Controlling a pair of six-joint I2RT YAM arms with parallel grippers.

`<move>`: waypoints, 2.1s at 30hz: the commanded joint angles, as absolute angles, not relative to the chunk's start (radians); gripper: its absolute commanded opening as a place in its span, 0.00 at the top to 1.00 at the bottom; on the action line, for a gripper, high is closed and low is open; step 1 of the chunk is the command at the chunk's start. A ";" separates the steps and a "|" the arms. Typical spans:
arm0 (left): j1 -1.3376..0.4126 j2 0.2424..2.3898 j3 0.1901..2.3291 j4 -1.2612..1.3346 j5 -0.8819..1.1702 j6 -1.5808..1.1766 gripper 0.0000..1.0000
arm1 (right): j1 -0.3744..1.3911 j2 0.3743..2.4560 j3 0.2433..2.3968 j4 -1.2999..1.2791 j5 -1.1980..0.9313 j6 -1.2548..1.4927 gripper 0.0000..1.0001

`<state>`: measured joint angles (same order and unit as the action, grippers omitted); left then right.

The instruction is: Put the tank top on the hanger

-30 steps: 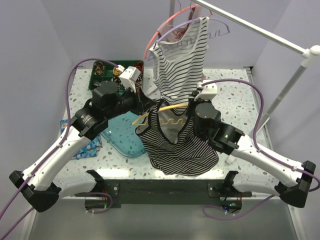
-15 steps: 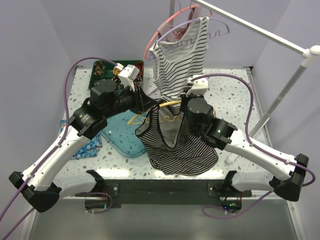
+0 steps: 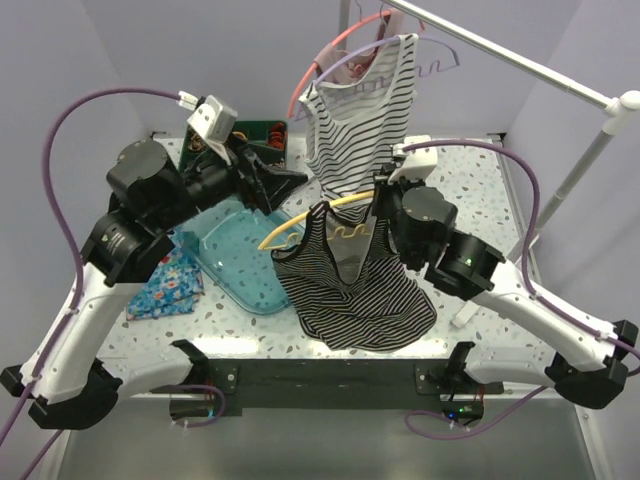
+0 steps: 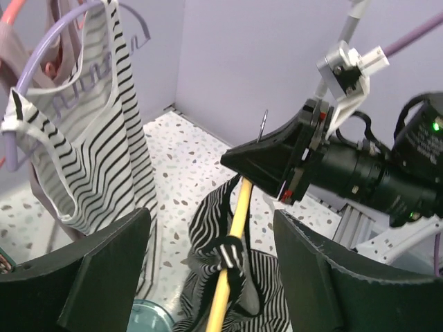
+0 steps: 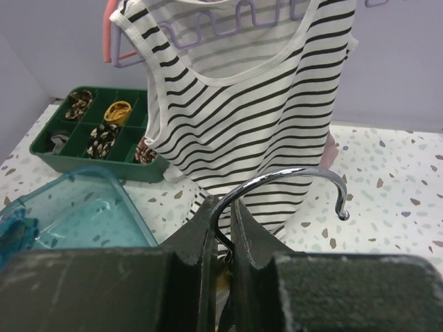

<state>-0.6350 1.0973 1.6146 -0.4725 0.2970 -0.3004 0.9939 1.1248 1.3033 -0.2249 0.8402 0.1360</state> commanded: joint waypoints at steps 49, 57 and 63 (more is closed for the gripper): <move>-0.804 1.039 1.310 -0.476 0.387 -0.064 1.00 | 0.997 1.017 1.344 -0.360 0.782 0.121 0.80; -0.807 1.016 1.263 -0.396 0.377 -0.109 1.00 | 0.997 0.942 1.293 -0.377 0.713 0.179 0.31; -0.810 0.989 1.178 -0.290 0.354 -0.163 1.00 | 0.997 0.836 1.212 -0.393 0.696 0.256 0.13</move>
